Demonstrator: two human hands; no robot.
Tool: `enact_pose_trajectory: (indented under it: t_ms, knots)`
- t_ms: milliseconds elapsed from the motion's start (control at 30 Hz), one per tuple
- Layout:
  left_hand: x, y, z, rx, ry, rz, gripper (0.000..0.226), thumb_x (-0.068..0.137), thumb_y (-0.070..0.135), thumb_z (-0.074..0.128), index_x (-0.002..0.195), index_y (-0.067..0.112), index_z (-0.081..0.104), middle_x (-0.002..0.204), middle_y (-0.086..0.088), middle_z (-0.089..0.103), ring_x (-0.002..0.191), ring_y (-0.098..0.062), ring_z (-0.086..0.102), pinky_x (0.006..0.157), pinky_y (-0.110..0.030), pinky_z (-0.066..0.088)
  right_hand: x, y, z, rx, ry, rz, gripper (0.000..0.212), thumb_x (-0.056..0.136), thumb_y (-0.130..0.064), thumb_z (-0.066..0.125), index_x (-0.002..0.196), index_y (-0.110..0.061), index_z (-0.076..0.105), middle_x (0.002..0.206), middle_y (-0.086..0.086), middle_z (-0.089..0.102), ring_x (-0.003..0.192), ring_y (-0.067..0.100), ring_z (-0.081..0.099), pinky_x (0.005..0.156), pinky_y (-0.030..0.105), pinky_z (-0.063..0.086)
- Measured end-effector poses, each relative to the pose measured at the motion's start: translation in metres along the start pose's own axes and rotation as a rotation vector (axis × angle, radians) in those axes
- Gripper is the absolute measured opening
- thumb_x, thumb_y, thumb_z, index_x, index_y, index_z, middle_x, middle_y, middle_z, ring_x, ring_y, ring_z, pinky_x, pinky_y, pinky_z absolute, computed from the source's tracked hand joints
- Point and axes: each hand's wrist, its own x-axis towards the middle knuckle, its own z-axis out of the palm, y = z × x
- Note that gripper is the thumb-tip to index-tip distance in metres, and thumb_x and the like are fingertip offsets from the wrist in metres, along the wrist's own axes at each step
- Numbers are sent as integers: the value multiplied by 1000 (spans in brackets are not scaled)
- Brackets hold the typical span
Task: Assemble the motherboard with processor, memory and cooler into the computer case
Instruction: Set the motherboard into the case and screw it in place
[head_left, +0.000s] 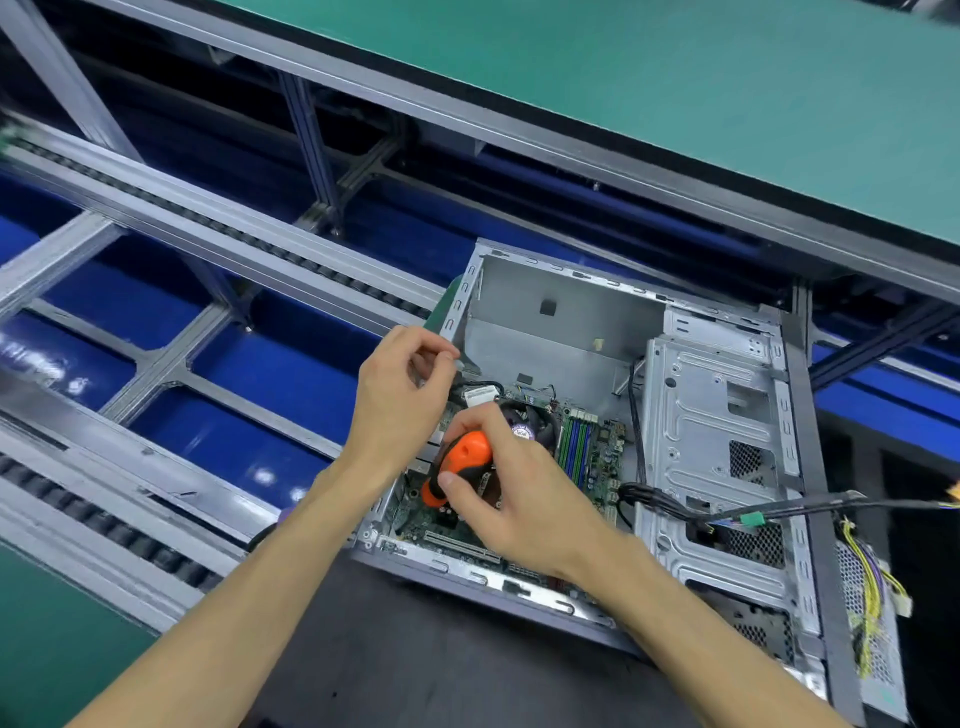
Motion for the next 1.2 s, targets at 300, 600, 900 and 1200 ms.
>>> enact_pose_trajectory:
  t_ms: [300, 600, 900, 1200]
  knots:
    - [0, -1, 0, 21, -9, 12, 9, 91, 13, 63, 87, 19, 68, 82, 15, 56, 76, 0, 53, 68, -6, 38, -3, 1, 4, -49, -30, -26, 26, 96, -41, 53, 116, -37, 36, 86, -4, 67, 59, 1, 55, 55, 14, 37]
    - [1, -2, 1, 44, -16, 29, 11, 90, 11, 63, 86, 19, 69, 79, 18, 55, 74, -2, 50, 67, -8, 37, 0, -1, 5, -118, -52, -91, 27, 96, -41, 57, 117, -35, 41, 94, -11, 64, 70, 1, 54, 64, 24, 46]
    - [0, 1, -10, 21, -99, -29, 13, 92, 13, 63, 88, 22, 71, 88, 13, 64, 81, -6, 55, 70, -14, 40, 4, -7, 0, -8, -165, -89, 24, 87, -23, 64, 108, -26, 55, 94, -9, 63, 86, 15, 60, 80, 38, 51]
    - [3, 38, -55, 67, -392, -63, 11, 95, 19, 62, 90, 22, 71, 80, 0, 69, 80, -26, 64, 77, -39, 55, 25, -6, 2, 107, -187, -17, 33, 81, -55, 77, 99, -28, 69, 88, 2, 72, 76, 20, 68, 74, 41, 57]
